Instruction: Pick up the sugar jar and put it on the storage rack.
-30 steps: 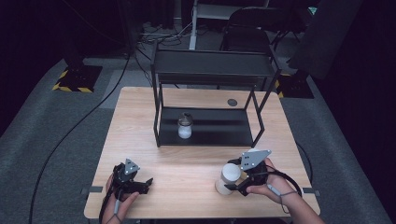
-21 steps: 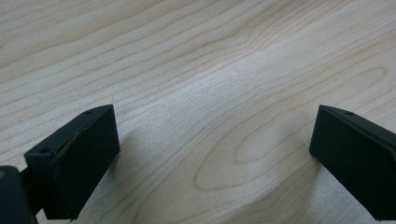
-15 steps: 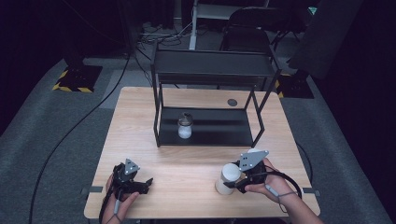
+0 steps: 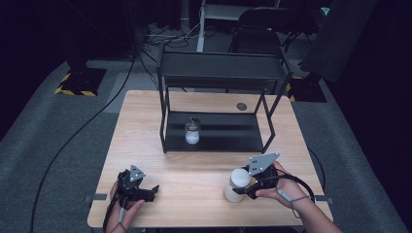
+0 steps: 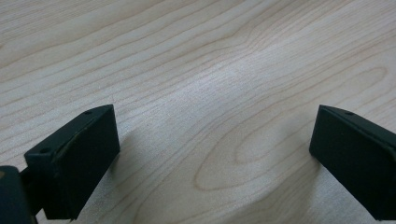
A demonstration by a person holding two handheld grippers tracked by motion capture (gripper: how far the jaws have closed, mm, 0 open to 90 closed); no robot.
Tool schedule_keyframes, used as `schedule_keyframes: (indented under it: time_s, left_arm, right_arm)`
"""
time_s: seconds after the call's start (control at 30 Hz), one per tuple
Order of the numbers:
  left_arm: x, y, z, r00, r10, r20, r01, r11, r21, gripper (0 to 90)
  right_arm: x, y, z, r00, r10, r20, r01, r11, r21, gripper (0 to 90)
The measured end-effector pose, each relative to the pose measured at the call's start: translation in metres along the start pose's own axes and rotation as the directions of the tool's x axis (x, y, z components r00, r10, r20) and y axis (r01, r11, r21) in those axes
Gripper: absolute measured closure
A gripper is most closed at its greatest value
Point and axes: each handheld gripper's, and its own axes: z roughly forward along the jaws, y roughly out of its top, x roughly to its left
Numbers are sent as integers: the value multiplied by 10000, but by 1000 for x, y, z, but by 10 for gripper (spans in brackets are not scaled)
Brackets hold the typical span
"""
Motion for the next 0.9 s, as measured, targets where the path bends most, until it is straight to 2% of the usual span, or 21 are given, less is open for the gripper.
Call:
schedule_keyframes:
  time_s: [0.9]
  left_arm:
    - [0, 0, 0, 10000, 3, -1, -3, 10000, 4, 16]
  right_arm:
    - [-21, 43, -30, 9991, -178, 392, 193, 9991, -385, 335]
